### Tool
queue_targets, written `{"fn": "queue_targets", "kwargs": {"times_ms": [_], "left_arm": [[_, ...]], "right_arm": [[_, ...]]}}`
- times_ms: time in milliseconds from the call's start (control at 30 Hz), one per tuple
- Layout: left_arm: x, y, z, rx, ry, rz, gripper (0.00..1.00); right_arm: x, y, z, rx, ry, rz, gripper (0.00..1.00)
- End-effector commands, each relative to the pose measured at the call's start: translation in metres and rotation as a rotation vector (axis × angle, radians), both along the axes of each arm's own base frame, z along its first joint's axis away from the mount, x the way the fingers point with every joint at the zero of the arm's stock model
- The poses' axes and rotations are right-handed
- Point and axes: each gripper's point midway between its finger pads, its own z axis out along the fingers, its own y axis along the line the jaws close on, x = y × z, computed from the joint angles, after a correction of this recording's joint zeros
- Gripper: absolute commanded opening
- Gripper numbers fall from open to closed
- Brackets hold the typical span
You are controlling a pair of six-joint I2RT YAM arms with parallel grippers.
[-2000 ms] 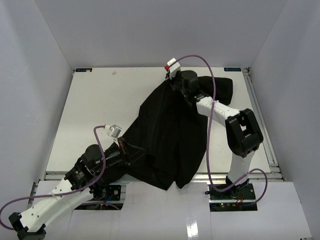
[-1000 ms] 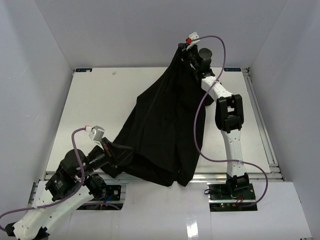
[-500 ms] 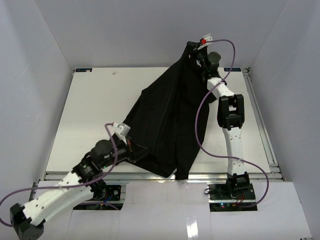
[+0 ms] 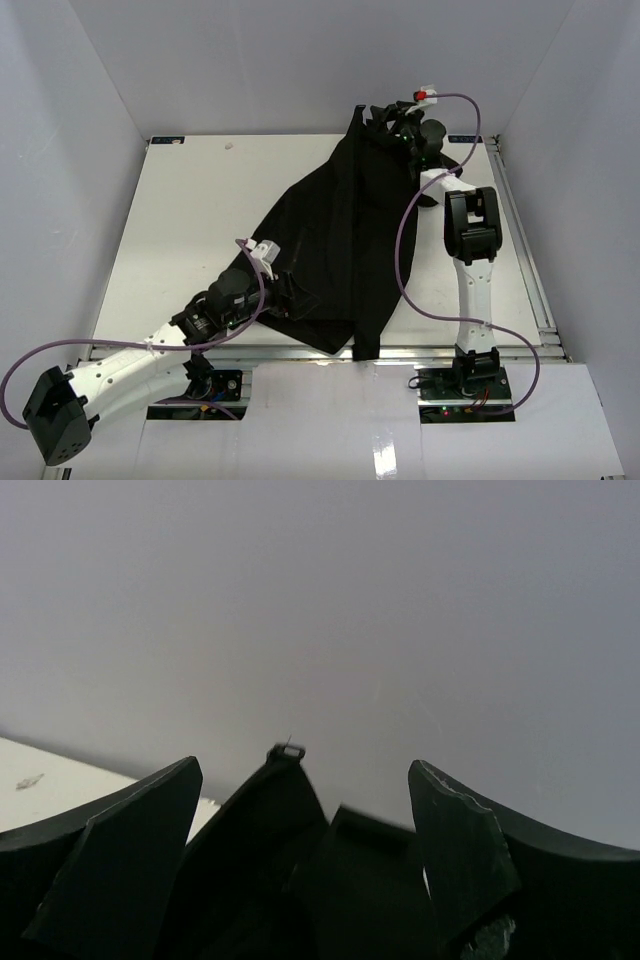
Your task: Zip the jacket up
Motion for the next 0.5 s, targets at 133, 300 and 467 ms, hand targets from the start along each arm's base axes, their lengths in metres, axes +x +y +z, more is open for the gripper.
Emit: {"fn": "queue_targets", "kwargs": {"times_ms": [133,300,467], "left_arm": [[0.041,0.037,0.053,0.022,-0.138,0.29,0.98],[0.046,0.041,0.085,-0.015,-0.243,0.304,0.98],[0.053,0.045,0.08,-0.018,-0.326,0.329,0.98]], "right_arm": [[-0.092,-0.03,0.074,0.255,0.147,-0.053,0.9],[-0.157,-0.016,0.032,0.226,0.506,-0.04,0.9],[-0.24,-0.012,0.018,0.117,0.625,-0.129,0.9]]}}
